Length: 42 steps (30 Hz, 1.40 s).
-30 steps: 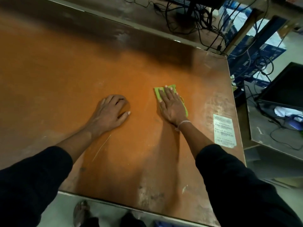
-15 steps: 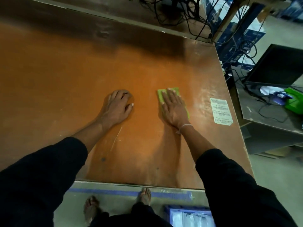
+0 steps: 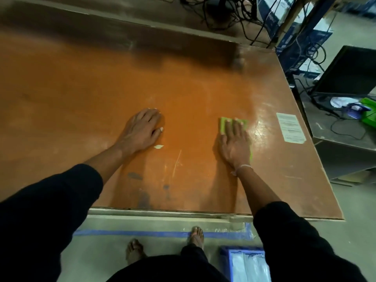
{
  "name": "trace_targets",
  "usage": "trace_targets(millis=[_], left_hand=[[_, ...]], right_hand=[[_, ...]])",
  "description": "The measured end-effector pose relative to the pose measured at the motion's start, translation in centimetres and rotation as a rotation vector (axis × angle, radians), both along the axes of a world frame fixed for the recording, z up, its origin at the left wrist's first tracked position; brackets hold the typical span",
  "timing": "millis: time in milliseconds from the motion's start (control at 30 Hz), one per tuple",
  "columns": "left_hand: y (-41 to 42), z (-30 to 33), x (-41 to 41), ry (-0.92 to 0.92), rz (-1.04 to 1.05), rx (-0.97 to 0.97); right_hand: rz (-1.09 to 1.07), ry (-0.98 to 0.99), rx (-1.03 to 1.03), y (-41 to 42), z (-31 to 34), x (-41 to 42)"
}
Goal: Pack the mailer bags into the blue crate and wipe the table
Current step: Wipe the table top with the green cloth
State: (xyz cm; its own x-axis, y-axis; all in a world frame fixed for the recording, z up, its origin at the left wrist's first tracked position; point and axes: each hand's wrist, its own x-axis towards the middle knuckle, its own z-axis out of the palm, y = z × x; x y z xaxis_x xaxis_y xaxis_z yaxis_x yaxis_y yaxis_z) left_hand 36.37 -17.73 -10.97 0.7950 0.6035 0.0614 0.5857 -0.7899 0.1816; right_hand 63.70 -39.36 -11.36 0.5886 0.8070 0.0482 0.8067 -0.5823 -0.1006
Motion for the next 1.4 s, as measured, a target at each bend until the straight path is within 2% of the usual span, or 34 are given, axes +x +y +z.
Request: trace_targets(millis=[67,100,133,233,300,367,467,533,600,700,767,833,933,1000,1033,1067,1167,1200,1267,1400], left_hand=[[-0.1,-0.1,-0.7,0.006,0.005,-0.021],[-0.1,-0.3,-0.9,0.007,0.004,-0.027],[-0.2,-0.4,-1.0,0.005,0.002,-0.03],[-0.4,-0.5,-0.9,-0.011,0.017,-0.048],[-0.4,-0.6,-1.0,-0.022,0.027,-0.057],[-0.4,-0.6,-1.0,-0.031,0.022,-0.059],[-0.4,-0.6,-1.3,-0.036,0.018,-0.043],[-0.4,-0.6,-1.3,-0.038,0.018,-0.053],[-0.3,-0.6,-1.2,-0.043,0.022,-0.064],[-0.2,-0.7,-1.2,-0.059,0.022,-0.077],[-0.2,-0.7,-1.3,-0.06,0.02,-0.085],[-0.3,-0.6,-1.4,-0.064,0.021,-0.091],[-0.6,-0.4,-1.5,-0.077,0.017,-0.082],[-0.7,-0.3,-1.5,-0.081,0.019,-0.086],[-0.7,-0.3,-1.5,-0.079,0.02,-0.089],[-0.7,-0.3,-1.4,-0.078,0.02,-0.096],[-0.3,0.0,-1.6,-0.09,0.001,-0.143],[0.0,0.0,-1.8,-0.092,-0.01,-0.164],[0.8,0.2,-2.6,-0.097,-0.019,-0.179],[2.8,0.3,-5.2,-0.122,0.013,-0.157]], right_hand=[[-0.23,0.021,-0.01,0.9,0.1,-1.1],[-0.245,0.03,-0.016,1.5,0.3,-2.4],[-0.167,0.035,-0.018,2.1,0.3,-4.0],[0.318,0.036,-0.034,1.8,0.2,-8.9],[0.461,0.048,-0.044,0.3,0.4,-9.5],[0.323,0.024,-0.014,-1.0,0.3,-7.6],[-0.079,0.013,0.01,-2.1,0.3,-5.0],[-0.18,0.016,0.019,-1.3,0.4,-6.7],[-0.079,0.026,0.037,-0.7,0.4,-10.5],[0.266,0.051,0.022,-1.9,0.2,-16.3],[0.354,0.041,0.007,-4.1,0.5,-17.7],[0.26,0.024,0.009,-6.5,0.3,-16.2],[-0.14,0.0,0.008,-9.2,0.1,-12.3],[-0.355,-0.006,0.018,-8.8,0.0,-12.7],[-0.344,-0.01,0.027,-7.9,0.1,-14.2],[-0.242,-0.006,0.033,-6.9,0.1,-16.1],[0.285,0.043,-0.002,-5.1,0.2,-21.1],[0.37,0.055,-0.007,-5.0,0.3,-21.0],[0.345,0.066,0.0,-5.2,0.4,-18.4],[-0.083,0.036,0.0,-4.7,0.4,-12.6]])
